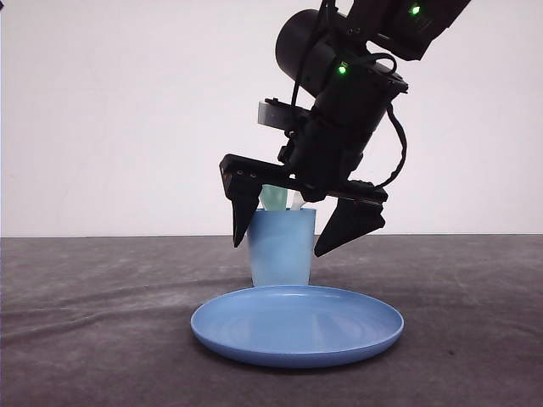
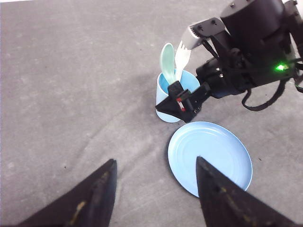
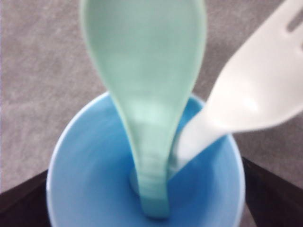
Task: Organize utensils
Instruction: 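Lower the open right gripper around the blue cup and close it, then lift the cup with the right gripper above the plate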
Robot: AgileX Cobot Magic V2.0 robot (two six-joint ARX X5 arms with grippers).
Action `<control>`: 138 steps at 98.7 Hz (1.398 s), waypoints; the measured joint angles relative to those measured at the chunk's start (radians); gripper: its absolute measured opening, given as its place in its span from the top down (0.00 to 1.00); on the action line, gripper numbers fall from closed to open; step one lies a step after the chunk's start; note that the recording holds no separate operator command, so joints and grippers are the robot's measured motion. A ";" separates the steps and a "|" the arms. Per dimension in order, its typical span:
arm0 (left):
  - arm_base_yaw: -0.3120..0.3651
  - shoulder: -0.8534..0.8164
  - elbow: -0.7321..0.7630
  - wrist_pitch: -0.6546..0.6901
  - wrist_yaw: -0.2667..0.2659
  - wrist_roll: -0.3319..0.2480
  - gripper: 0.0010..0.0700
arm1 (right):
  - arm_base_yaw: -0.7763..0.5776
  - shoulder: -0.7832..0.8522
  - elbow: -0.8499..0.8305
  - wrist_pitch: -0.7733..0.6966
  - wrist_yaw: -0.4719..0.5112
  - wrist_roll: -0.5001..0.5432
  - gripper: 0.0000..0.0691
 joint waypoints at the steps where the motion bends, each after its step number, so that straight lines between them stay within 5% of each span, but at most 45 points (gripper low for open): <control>1: 0.000 0.000 0.000 0.000 0.000 0.001 0.56 | -0.001 0.001 0.000 0.000 0.000 0.000 0.01; 26: 0.000 0.000 0.000 0.002 0.000 0.002 0.56 | -0.004 0.019 0.003 -0.006 -0.001 -0.004 0.04; 59: 0.000 0.000 0.000 0.003 0.000 0.002 0.56 | -0.004 0.019 0.006 -0.006 0.000 -0.007 0.33; 89: 0.000 0.000 0.000 0.003 0.000 0.002 0.56 | -0.002 -0.022 0.006 -0.050 0.018 -0.047 0.35; 138: 0.000 0.000 0.000 0.003 0.000 0.002 0.56 | 0.094 -0.428 0.011 -0.335 0.072 -0.194 0.35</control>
